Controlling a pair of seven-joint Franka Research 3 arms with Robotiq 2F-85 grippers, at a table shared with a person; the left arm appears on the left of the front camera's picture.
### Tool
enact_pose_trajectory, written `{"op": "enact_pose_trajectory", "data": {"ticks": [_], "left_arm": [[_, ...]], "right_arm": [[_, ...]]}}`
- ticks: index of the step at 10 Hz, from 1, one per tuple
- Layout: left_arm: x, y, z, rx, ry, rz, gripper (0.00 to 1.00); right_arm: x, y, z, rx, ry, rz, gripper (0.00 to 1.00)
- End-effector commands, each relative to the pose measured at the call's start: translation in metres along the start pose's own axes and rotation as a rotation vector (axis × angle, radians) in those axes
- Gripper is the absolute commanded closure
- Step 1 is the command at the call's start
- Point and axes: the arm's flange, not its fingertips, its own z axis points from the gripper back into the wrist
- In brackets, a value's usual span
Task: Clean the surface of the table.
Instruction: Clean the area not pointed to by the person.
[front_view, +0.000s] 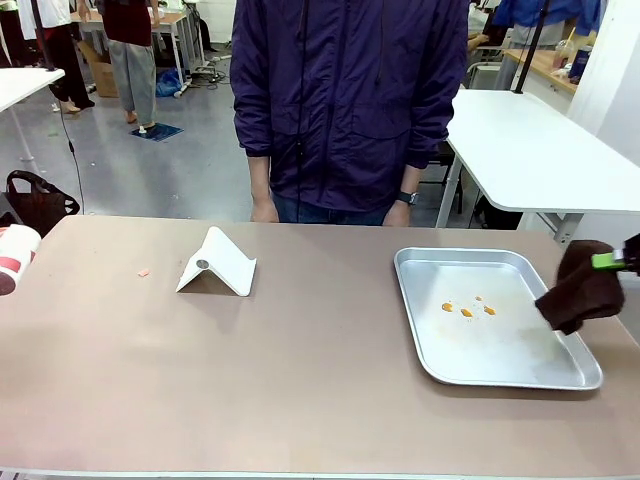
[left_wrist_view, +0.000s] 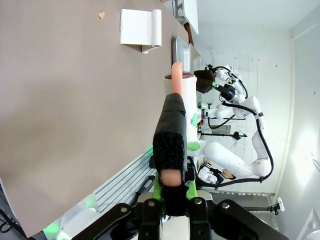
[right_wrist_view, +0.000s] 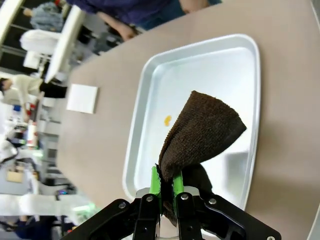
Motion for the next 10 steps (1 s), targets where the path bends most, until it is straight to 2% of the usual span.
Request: {"op": "enact_pose_trajectory", "data": {"ticks": [1,2,5,9,10], "left_arm": [[-0.001,-0.006,-0.002,-0.006,-0.016,0.006,0.80],[-0.001,-0.006,-0.002,-0.006,-0.016,0.006,0.80],[-0.001,-0.006,-0.002,-0.006,-0.016,0.006,0.80],[-0.001,-0.006,-0.002,-0.006,-0.016,0.006,0.80],[-0.001,-0.006,-0.002,-0.006,-0.016,0.006,0.80]], "right_arm": [[0.005,-0.005,-0.036,-0.048,0.023,0.107,0.89],[0.007,0.002,-0.055,-0.030,0.065,0.140,0.89],[0.007,-0.002,-0.117,-0.086,0.085,0.163,0.89],[-0.004,-0.016,-0.186,-0.032,0.085,0.153,0.89],[-0.008,-0.020,-0.199,-0.019,0.116,0.148,0.89]]}}
